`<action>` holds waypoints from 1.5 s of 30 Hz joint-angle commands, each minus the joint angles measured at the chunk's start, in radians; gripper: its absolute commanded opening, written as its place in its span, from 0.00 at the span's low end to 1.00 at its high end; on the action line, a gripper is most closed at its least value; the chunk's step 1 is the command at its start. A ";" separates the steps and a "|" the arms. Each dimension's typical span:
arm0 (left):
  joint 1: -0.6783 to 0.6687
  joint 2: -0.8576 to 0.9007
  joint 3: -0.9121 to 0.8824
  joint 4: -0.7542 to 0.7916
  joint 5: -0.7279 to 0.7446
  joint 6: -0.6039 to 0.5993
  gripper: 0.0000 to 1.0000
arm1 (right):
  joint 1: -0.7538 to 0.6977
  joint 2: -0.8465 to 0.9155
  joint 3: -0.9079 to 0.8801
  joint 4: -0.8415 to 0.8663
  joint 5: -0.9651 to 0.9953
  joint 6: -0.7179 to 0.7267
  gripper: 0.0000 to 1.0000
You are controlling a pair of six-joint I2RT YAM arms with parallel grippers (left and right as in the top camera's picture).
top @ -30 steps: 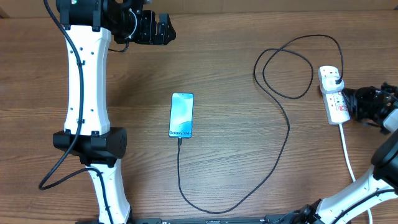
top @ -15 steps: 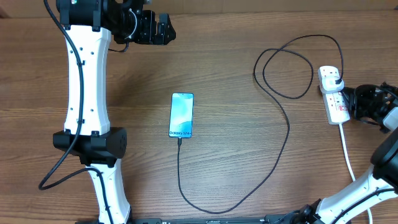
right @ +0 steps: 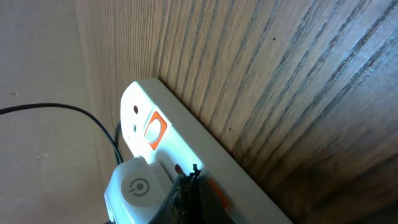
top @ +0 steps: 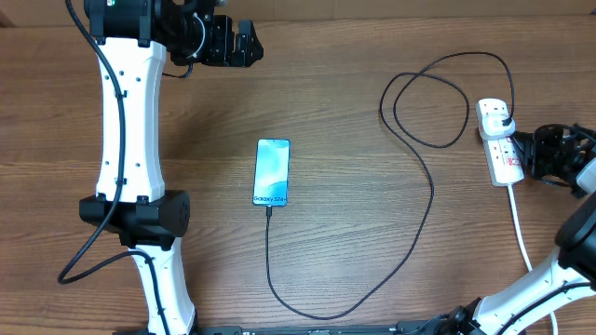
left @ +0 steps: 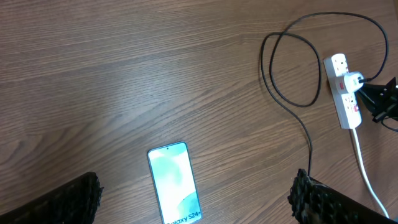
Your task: Plug charger to phone and switch on socket
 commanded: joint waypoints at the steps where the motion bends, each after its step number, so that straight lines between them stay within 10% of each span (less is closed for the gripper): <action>1: 0.005 -0.022 0.019 -0.002 -0.002 0.002 1.00 | 0.042 0.016 -0.023 -0.040 0.047 -0.036 0.04; 45: 0.005 -0.022 0.019 -0.002 -0.002 0.002 1.00 | 0.066 0.016 -0.024 -0.146 0.084 -0.046 0.04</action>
